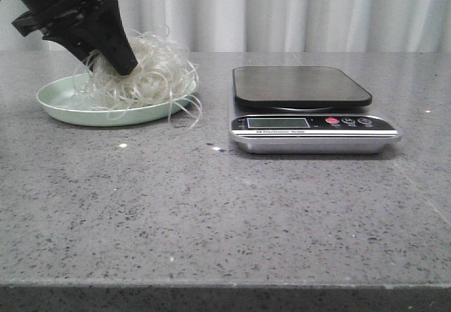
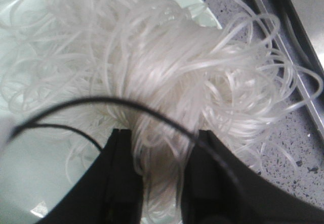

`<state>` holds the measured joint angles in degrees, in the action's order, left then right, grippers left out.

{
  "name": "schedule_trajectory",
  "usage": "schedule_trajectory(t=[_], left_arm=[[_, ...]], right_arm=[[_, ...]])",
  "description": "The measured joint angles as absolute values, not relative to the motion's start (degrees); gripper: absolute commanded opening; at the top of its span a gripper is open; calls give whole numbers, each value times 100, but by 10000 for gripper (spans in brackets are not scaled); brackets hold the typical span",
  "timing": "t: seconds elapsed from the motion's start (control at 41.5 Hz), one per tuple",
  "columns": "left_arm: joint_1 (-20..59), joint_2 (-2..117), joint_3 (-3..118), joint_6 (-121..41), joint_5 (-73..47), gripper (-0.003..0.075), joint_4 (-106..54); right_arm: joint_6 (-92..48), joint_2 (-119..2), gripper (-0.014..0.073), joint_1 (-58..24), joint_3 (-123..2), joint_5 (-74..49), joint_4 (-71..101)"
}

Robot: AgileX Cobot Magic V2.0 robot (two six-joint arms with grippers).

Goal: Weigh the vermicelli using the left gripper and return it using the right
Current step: 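Lower the left gripper onto the vermicelli bundle and close on it, then lift the vermicelli with the left gripper and carry it over the scale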

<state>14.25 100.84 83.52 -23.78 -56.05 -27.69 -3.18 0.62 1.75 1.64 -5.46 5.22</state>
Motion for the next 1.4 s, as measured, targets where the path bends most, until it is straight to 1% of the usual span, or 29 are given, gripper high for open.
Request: schedule_trajectory(t=[0.289,0.602,0.747,0.94,1.012,1.205,1.398], left_arm=[[1425,10007,8352,-2388,-5394,146,-2749],[1425,9407,8481,-2388,-5212,146,-2684],[1425,9222,8767,-2420,-5212,146,-3172],[1471,9162,9026,-3128,-5177,146,-4581],[1622,9162,9050,-3335,-5090,146,-4896],[2261,9203,9050,-3581,-4902,146,-5031],[2966,9590,9050,-3698,-4673,146,-5053]], right_arm=[[-318,62,151,175,164,-546,522],[-318,62,151,175,164,-546,522],[-318,62,151,175,164,-546,522],[-318,62,151,175,164,-546,522],[-318,62,151,175,164,-546,522],[-318,62,151,175,164,-546,522],[-318,62,151,175,164,-546,522]])
